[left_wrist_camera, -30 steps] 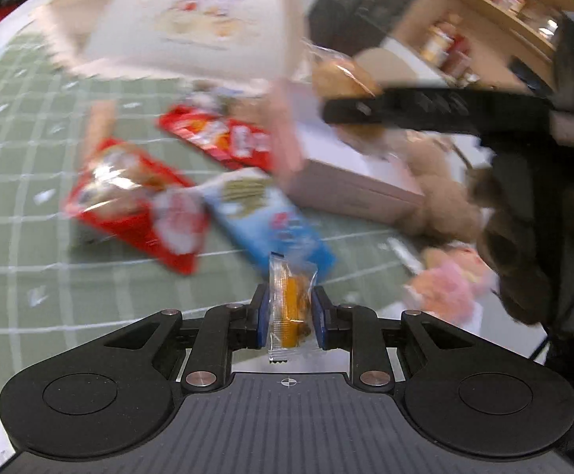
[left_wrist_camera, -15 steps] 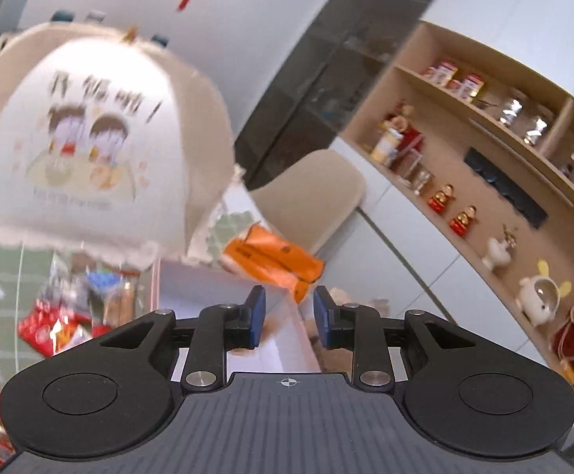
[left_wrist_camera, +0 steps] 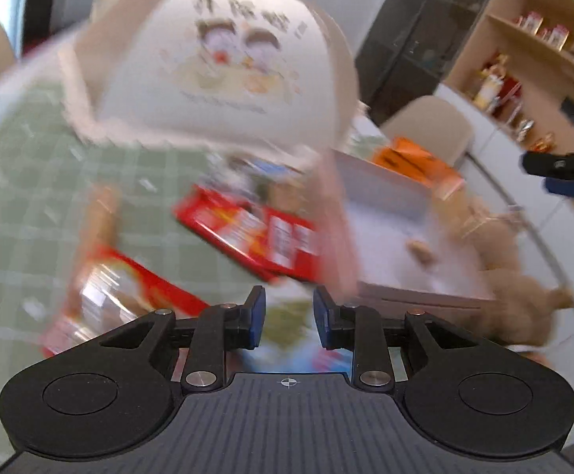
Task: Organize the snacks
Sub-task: 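Drop orange snack into pink box with left gripper while right gripper drops bread bun in, then grasp the long wrapped bread stick with the left gripper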
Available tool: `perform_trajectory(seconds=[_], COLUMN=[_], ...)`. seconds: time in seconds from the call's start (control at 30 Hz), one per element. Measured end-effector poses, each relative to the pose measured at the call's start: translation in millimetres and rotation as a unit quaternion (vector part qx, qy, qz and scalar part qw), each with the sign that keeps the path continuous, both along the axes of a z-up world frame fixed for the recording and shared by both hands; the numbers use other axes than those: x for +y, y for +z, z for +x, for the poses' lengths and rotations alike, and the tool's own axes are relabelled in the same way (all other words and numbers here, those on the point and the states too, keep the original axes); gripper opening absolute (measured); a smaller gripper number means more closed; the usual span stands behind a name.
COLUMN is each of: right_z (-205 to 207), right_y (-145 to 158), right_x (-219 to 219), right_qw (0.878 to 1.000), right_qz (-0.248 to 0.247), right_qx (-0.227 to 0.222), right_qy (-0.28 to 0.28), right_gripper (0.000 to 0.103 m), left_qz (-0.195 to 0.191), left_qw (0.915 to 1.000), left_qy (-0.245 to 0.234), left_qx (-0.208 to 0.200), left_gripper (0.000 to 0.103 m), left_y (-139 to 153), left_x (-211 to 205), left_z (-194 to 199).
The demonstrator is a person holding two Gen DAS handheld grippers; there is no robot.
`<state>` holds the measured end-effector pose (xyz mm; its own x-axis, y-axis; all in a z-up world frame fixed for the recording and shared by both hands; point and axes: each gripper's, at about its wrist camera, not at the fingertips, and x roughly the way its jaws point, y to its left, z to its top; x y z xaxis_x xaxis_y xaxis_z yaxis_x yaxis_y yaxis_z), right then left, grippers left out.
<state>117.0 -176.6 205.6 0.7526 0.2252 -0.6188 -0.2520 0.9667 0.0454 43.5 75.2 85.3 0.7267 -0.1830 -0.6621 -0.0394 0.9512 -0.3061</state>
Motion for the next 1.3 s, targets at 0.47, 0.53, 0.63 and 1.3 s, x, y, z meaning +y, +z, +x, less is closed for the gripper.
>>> perform_trajectory(seconds=[0.47,0.53,0.63,1.3], right_z=[-38,-33,-27,-64], right_y=[-130,-134,-140,-131], right_x=[93,95,104,132], right_qw=[0.969,0.968,0.966,0.974], right_qz=[-0.042,-0.044,-0.043,-0.064], right_qx=[0.179,0.188,0.198,0.153], right_qy=[0.165,0.160,0.158,0.155], right_gripper=[0.081,0.081,0.081,0.081], left_qz=[0.020,0.006,-0.011,0.120], left_qw=[0.9975,0.9968,0.9970,0.9881], left_qy=[-0.015,-0.027,-0.033,-0.019], left_qx=[0.066,0.075,0.069,0.094], left_gripper=[0.030,0.030,0.030,0.039], left_y=[-35,-34,-26,-52], left_x=[53,50,52,64], left_z=[-22,-33,-40,3])
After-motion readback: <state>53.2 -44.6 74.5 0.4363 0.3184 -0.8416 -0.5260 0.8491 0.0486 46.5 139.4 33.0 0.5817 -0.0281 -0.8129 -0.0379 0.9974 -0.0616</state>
